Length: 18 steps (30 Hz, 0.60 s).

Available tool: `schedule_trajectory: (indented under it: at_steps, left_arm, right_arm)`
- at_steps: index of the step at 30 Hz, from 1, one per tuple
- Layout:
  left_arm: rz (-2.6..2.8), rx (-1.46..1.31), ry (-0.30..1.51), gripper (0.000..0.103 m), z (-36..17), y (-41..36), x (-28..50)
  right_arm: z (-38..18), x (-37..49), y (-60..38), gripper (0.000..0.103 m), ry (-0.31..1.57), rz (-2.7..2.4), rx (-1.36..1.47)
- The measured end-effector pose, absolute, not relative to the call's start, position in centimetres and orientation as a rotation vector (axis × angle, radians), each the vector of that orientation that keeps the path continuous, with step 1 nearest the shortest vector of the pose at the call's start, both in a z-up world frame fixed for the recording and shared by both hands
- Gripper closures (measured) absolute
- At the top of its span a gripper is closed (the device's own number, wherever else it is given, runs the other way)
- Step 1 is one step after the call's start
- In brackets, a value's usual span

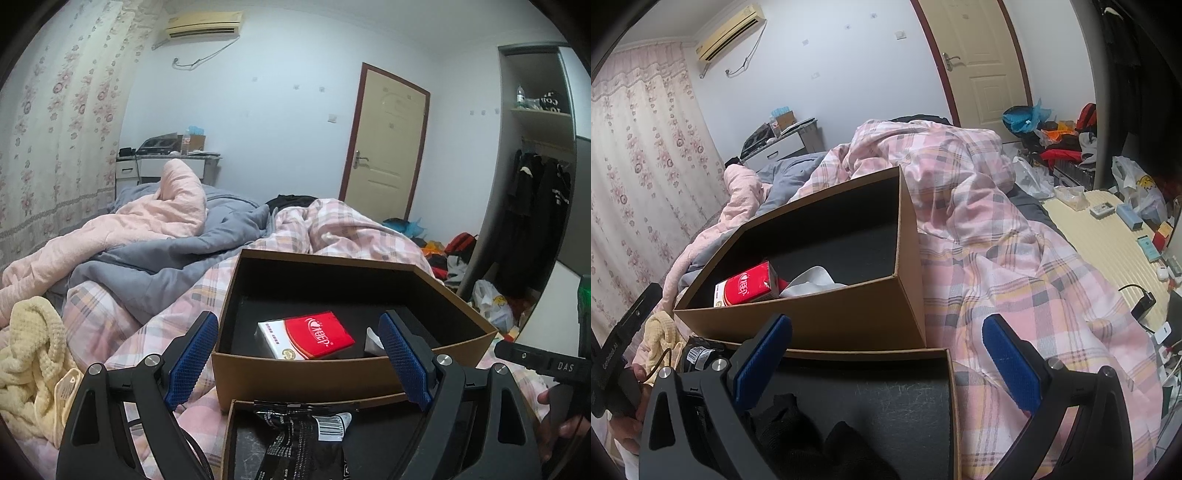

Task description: Organize soft objects

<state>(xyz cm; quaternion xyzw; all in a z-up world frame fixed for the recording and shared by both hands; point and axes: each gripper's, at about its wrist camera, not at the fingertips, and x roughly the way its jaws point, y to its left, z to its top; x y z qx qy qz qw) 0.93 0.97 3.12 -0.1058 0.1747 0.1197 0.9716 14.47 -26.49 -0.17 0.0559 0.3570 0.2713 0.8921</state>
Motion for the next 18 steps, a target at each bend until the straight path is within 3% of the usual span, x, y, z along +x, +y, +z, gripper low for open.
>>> schedule_trajectory:
  at_steps: [18]
  left_arm:
    - [0.242,-0.183,0.353,0.016,3.09,0.32,1.16]
  right_arm:
    - [-0.14,14.47,-26.48,0.000,0.741,0.562,0.115]
